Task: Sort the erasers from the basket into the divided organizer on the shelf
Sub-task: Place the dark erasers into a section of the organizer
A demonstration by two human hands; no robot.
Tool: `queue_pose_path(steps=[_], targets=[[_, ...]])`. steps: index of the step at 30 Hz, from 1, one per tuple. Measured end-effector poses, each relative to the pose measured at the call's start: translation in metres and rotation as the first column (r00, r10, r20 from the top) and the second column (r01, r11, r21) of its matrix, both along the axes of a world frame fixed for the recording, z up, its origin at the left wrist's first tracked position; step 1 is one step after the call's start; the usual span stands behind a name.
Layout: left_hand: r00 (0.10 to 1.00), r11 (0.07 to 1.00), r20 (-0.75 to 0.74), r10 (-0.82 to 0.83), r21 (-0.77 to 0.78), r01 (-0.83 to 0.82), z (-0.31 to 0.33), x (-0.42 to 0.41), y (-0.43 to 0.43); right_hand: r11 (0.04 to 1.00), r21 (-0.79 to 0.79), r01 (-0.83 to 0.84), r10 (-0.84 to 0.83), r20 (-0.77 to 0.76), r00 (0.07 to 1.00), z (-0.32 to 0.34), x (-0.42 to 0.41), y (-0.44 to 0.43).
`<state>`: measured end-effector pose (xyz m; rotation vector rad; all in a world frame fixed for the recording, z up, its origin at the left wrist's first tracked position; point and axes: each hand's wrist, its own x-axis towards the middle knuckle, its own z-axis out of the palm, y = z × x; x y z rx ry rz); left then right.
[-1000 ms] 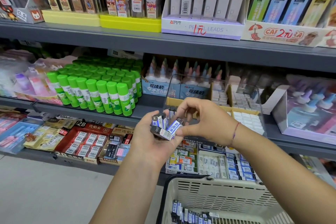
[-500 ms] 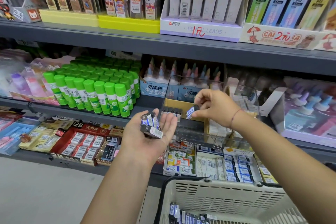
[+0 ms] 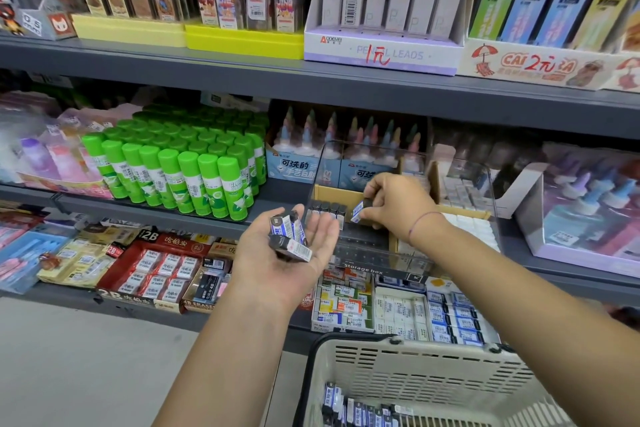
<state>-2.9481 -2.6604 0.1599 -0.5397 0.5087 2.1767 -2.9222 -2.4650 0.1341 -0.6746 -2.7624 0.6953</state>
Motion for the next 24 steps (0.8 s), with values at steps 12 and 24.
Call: queue_pose_path(steps=[12, 24], targets=[[1.000, 1.000, -0.009, 0.001, -0.005, -0.001, -0.001, -0.002, -0.001, 0.989, 0.135, -0.058, 0.052, 0.049, 0.997, -0.017, -0.014, -0.012], [1.000, 1.000, -0.010, -0.012, -0.023, 0.011, -0.001, 0.002, 0.000, 0.988, 0.138, -0.064, 0.056, 0.061, 0.997, -0.011, -0.006, -0.011]])
